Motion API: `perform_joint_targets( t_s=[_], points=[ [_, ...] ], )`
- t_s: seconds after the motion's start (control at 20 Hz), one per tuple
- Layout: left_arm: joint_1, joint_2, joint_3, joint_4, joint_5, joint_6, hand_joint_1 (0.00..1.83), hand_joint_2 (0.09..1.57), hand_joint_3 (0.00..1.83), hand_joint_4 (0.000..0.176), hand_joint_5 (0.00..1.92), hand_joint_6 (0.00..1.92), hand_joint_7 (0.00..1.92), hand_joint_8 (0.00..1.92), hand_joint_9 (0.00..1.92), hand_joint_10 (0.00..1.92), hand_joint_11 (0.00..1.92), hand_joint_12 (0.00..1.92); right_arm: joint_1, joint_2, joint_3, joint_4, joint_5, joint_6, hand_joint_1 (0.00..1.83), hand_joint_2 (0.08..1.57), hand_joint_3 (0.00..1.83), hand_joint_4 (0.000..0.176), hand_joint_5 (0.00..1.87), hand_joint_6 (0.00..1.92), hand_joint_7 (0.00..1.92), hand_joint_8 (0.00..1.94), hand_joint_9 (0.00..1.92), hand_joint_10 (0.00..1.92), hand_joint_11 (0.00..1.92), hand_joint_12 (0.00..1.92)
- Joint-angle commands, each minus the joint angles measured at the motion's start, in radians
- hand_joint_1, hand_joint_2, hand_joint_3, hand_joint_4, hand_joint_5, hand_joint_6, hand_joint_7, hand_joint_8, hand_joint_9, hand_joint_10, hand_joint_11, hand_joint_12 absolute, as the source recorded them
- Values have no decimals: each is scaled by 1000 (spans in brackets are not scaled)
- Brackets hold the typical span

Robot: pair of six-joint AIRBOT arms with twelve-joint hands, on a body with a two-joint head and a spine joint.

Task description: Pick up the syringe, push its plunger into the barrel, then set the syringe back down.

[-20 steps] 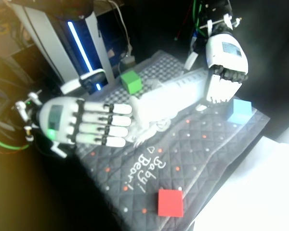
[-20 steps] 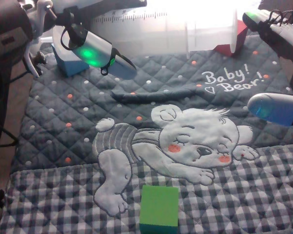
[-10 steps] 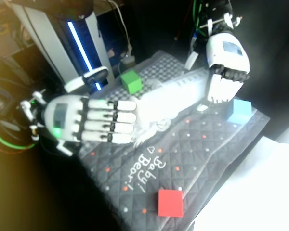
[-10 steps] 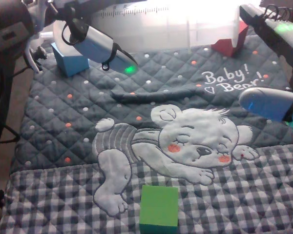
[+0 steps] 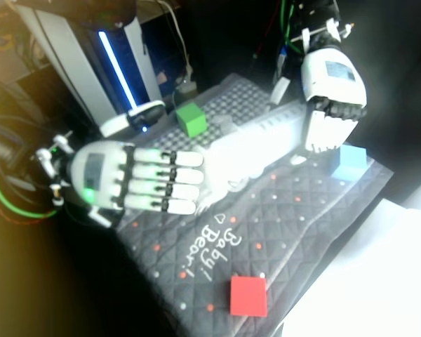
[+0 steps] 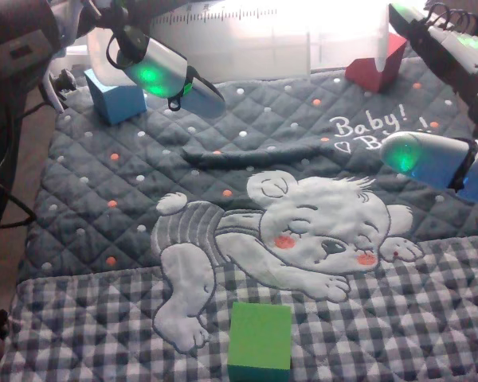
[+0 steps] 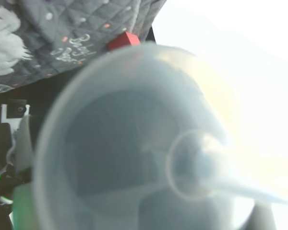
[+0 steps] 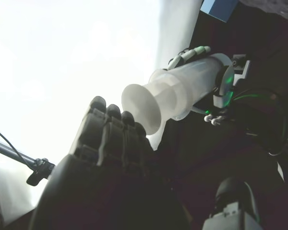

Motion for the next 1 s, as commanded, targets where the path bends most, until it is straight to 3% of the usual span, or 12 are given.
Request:
perform_joint_targets(
  t_s=[0.0,0.3,0.7,0.95],
  points=[
    [-26,-17,-2,-21,-128,-10,1320,1181,3,0,970,1921,1262,1921,1449,1921,1467,1921,21,-6,0,-53,106,10,0,902,5,0,0,0,0,0,0,0,0,0],
    [-35,-24,3,-11,-113,-10,1341,1170,0,0,1049,1921,1343,1921,1483,1921,1490,1921,37,-22,3,-71,92,17,0,868,0,0,20,7,27,9,23,8,33,14],
    [-45,-31,3,-4,-111,-10,1305,1180,2,0,1023,1921,1349,1921,1459,1921,1405,1921,52,-42,12,-83,81,22,0,868,0,0,50,9,63,10,57,10,44,18],
    [-49,-42,6,0,-110,-10,1326,1169,0,0,1025,1921,1372,1921,1472,1921,1452,1921,62,-50,14,-88,78,22,0,859,0,0,56,5,81,10,74,10,54,22]
  ],
)
